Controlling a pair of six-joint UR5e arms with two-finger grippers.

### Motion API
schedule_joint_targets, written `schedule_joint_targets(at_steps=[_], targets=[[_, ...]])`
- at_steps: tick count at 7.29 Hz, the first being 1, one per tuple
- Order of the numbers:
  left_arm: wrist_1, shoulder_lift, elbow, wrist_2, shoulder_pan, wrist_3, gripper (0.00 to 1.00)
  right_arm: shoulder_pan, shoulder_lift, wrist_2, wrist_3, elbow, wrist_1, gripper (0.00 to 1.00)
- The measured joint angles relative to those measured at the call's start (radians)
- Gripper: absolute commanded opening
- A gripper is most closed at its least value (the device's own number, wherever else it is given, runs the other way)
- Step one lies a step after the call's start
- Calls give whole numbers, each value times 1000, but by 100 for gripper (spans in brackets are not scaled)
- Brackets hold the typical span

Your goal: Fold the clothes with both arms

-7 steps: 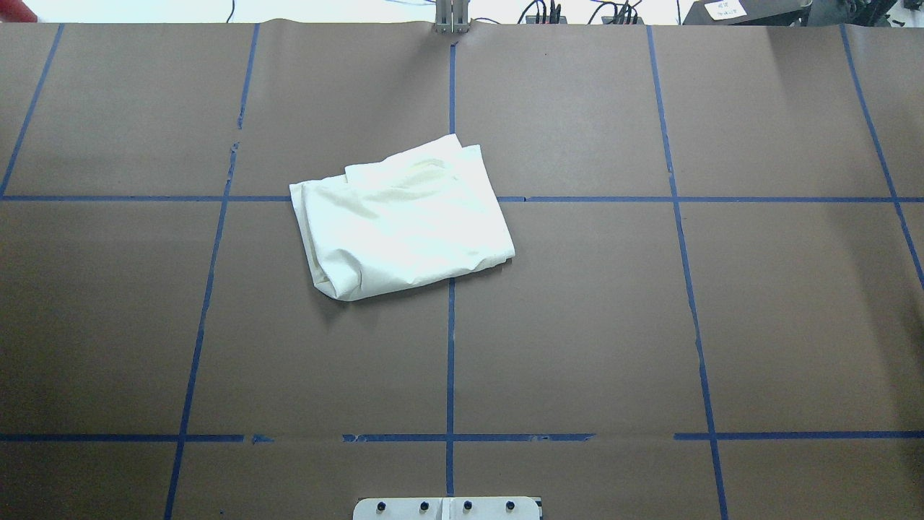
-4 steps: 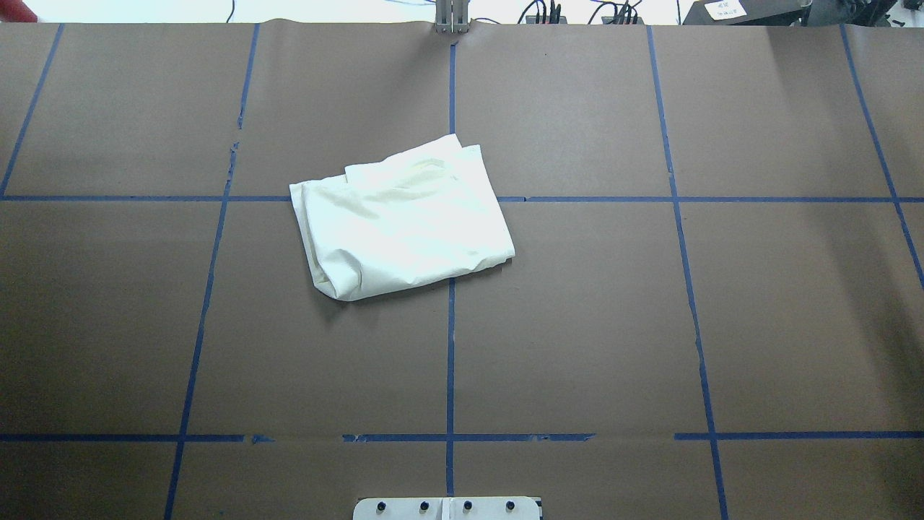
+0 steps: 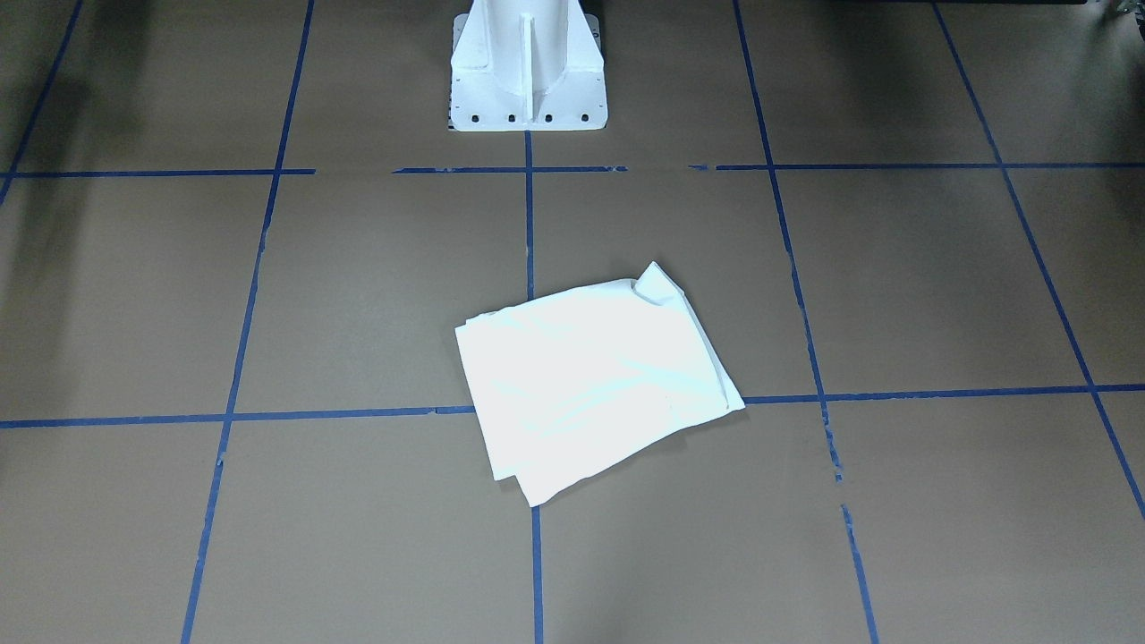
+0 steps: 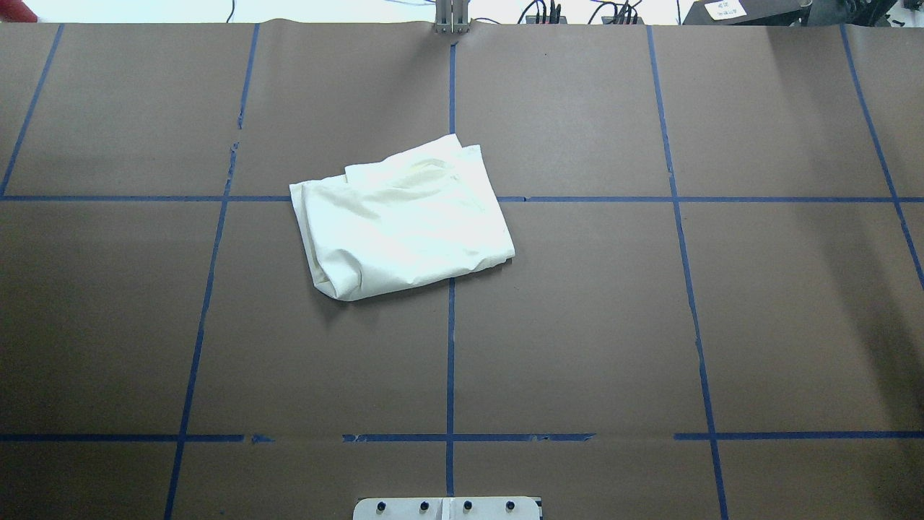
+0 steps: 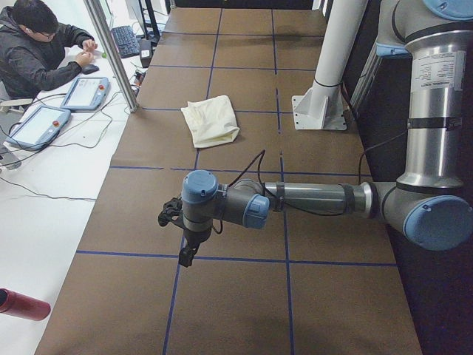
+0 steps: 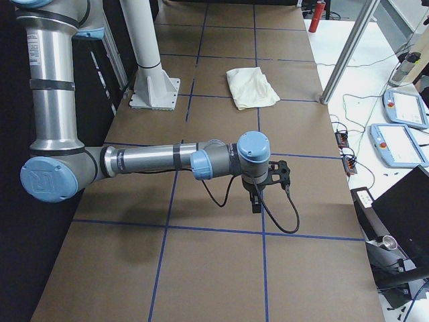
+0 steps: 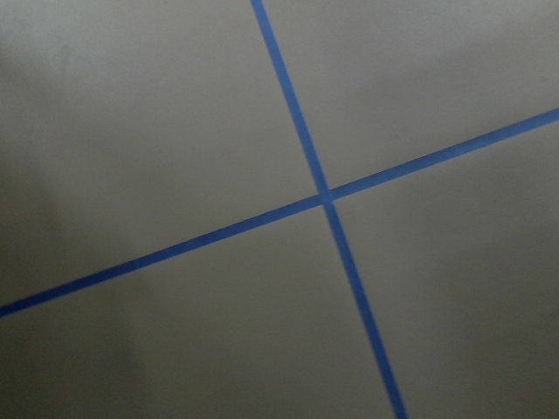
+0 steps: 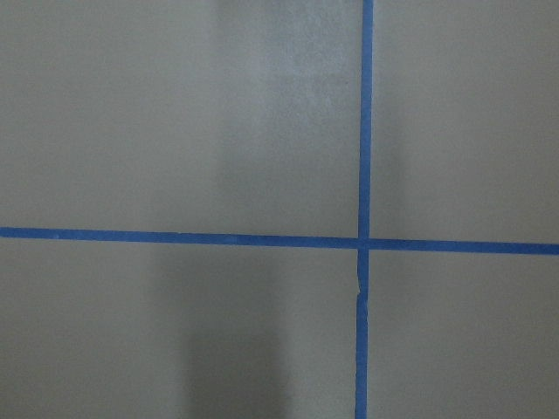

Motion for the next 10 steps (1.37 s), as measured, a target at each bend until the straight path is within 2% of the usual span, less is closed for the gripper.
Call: schedule_joint_targets(at_steps=[4,8,10], targets=[[11,1,-14,-3,1,-2,100,-27,-93,-1,20,-6,12,100],[15,2,-2,-2,1,-3,100,-26,-86,-2,23,-11,11,100],[15,3,-2,-5,0,-62,100,-23,-84,-2,23,-8,12,100]])
